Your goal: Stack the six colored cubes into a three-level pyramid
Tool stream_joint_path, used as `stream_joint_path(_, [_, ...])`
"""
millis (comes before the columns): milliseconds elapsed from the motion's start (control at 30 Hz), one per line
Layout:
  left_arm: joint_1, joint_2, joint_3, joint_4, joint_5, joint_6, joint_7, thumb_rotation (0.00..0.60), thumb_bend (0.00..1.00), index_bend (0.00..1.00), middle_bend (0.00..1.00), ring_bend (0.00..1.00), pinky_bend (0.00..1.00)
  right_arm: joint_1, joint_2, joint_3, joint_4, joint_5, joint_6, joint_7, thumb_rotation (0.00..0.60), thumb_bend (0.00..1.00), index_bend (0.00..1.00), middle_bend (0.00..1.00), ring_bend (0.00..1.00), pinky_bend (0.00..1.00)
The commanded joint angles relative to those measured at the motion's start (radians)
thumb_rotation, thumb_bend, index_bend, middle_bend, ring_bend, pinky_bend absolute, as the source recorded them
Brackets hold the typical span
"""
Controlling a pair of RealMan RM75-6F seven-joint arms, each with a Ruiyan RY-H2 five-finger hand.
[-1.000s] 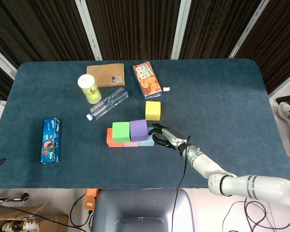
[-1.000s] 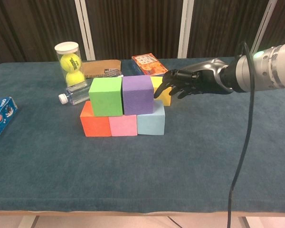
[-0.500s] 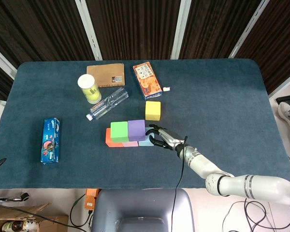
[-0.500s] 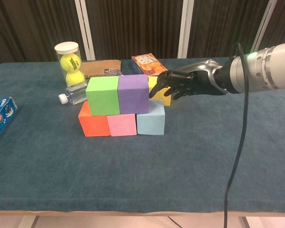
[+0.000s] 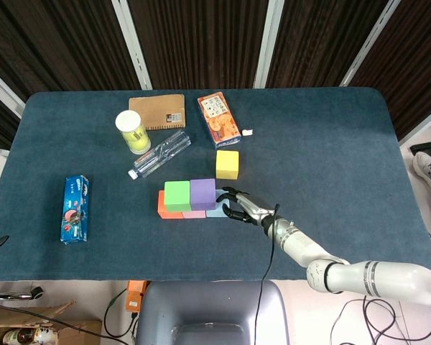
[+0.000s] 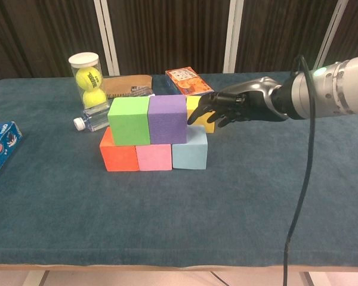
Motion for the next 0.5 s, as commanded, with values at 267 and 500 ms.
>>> stream_joint_path(267, [0.002,0.004,-0.001,-0.007,0.0,0.004,0.003,0.468,0.04,0.21,0.18,0.06,0.05,-0.049,0.071,-0.011,-0.078,-0.068,0.025,0.011,0.118,0.58,0.2,0.0,0.0,0.0])
stream_joint_path(500, [0.018,0.015,-0.006,-0.006,-0.013,0.022,-0.015,0.467,0.04,0.21,0.18,0.06,0.05,-0.144,0.191,-0.032,-0.156,-0.197,0.134,-0.008,0.121,0.47,0.17,0.0,0.0,0.0])
